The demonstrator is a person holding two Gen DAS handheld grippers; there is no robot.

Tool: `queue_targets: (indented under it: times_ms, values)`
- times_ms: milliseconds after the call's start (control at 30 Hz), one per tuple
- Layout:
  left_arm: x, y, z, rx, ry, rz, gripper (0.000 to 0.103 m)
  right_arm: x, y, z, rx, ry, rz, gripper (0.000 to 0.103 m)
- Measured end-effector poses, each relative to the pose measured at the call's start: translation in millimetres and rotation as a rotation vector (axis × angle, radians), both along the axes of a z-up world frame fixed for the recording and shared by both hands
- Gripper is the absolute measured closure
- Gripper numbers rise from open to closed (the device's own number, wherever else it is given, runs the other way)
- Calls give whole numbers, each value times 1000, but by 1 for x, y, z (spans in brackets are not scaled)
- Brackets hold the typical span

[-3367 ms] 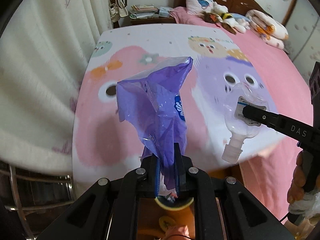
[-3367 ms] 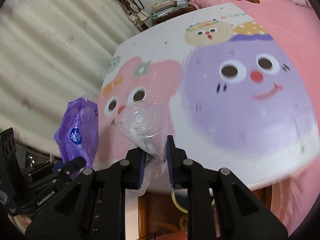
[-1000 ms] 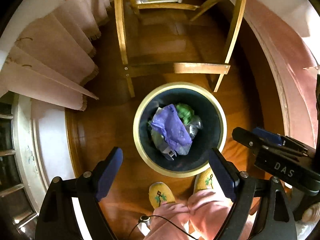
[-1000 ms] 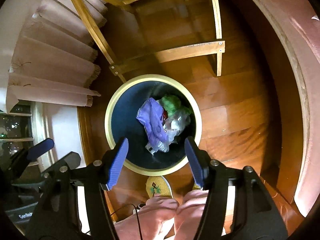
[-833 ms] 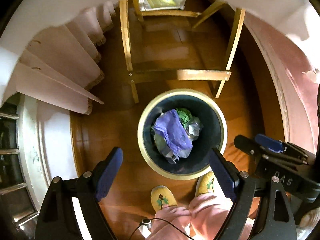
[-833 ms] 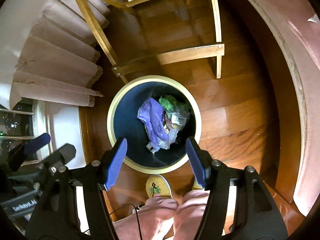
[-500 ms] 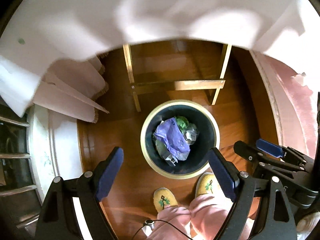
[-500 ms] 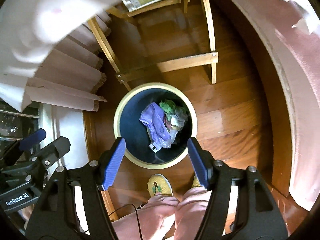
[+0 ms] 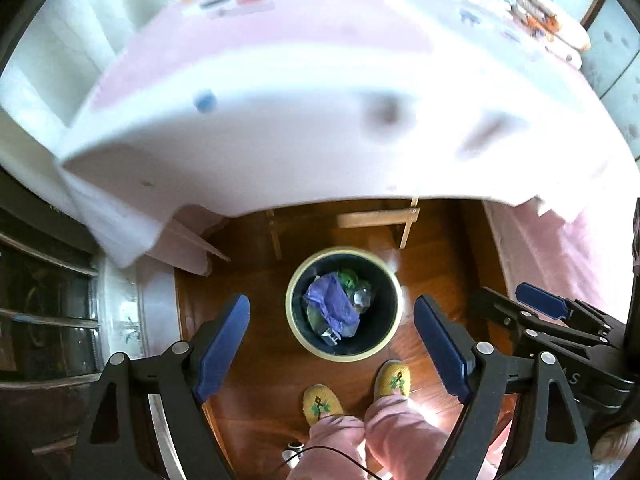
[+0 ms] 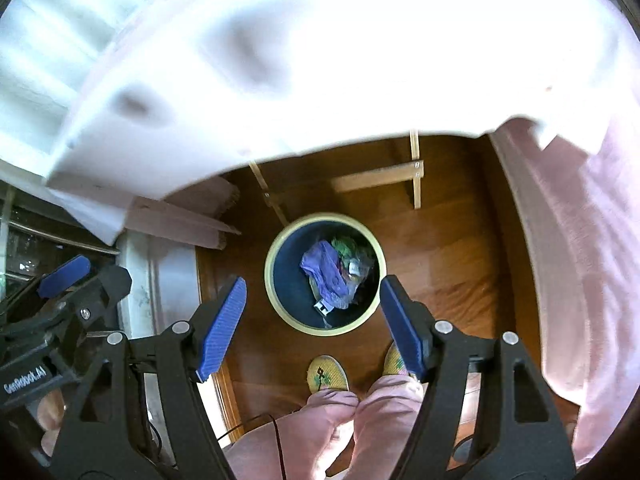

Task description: Collect trash

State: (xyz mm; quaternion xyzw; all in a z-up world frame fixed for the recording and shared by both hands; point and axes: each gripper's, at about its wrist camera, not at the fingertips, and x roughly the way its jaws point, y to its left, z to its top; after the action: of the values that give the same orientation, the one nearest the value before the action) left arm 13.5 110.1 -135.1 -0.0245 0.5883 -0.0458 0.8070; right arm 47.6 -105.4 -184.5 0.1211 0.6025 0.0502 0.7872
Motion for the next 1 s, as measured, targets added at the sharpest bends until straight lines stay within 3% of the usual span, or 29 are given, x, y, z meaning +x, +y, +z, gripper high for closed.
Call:
queue_targets:
  times_ms: [300, 500, 733, 1000]
  values:
    - [-14, 12, 113, 2, -100, 32, 17, -6, 4, 105, -23, -104, 54, 36]
    - [-23, 15, 172, 14, -161, 43, 17, -8, 9, 170, -23, -155, 73, 36]
    - [-22, 18, 213, 37, -206, 74, 17, -8, 14, 233, -37, -225, 67, 36]
    - [-22, 12, 230, 52, -236, 86, 17, -10, 17, 267, -81, -323, 60, 36]
